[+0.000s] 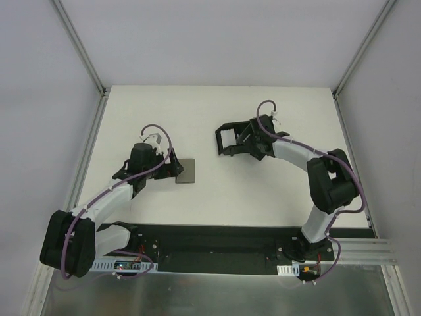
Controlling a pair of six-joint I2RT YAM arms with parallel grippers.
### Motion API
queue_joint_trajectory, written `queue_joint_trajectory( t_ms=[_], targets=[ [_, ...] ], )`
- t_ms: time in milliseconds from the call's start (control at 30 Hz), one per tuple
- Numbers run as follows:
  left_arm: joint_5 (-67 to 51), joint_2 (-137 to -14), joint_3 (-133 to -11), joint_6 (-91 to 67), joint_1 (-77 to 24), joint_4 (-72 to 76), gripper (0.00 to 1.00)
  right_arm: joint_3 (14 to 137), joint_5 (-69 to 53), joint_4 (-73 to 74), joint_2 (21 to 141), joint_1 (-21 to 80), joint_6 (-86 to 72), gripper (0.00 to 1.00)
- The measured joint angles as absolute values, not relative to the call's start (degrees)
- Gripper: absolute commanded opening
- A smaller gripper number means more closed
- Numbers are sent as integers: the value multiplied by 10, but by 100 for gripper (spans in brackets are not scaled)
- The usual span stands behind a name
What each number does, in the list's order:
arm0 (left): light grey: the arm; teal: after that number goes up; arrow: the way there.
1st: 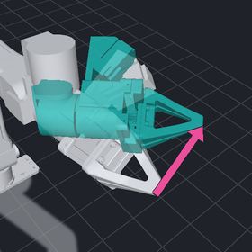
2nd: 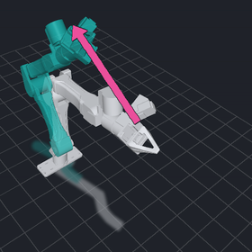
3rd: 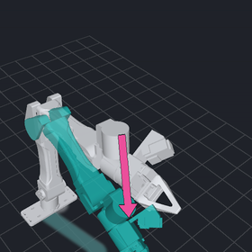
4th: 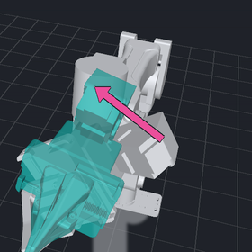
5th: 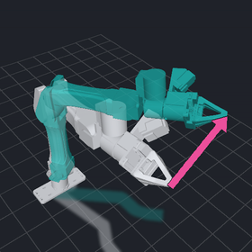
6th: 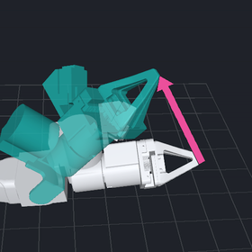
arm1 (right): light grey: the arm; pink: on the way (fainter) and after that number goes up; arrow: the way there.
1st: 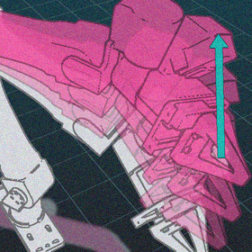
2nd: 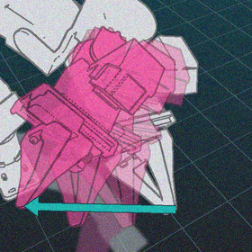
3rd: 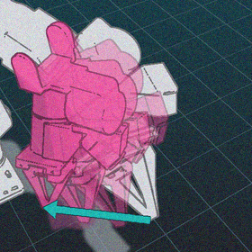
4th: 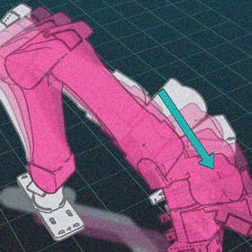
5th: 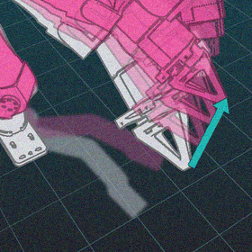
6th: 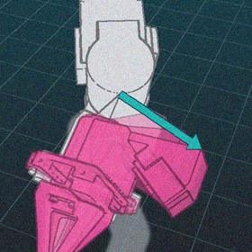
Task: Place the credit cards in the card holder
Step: Move the storage box to the center of the board, then open the card holder at the center of the board.
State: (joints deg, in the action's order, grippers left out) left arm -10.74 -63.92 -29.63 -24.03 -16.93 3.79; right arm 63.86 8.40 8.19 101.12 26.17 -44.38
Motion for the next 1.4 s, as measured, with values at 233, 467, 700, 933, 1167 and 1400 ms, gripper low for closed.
queue_joint_trajectory(
  t_ms=[233, 467, 700, 933, 1167, 1400],
  targets=[
    [-116, -639, -265, -256, -169, 45, 92, 639, 86, 76, 987, 272, -442, 85],
    [-118, -663, -260, -263, -170, 69, 90, 623, 86, 71, 924, 275, -423, 85],
    [-132, -716, -257, -262, -177, 102, 91, 575, 84, 48, 827, 344, -357, 79],
    [-130, -750, -294, -221, -175, 100, 97, 534, 49, 14, 809, 449, -313, 79],
    [-145, -841, -403, -159, -166, 100, 96, 437, 38, -25, 813, 468, -324, 79],
    [-179, -936, -470, -138, -157, 101, 89, 409, 3, -78, 832, 468, -364, 79]
  ],
)
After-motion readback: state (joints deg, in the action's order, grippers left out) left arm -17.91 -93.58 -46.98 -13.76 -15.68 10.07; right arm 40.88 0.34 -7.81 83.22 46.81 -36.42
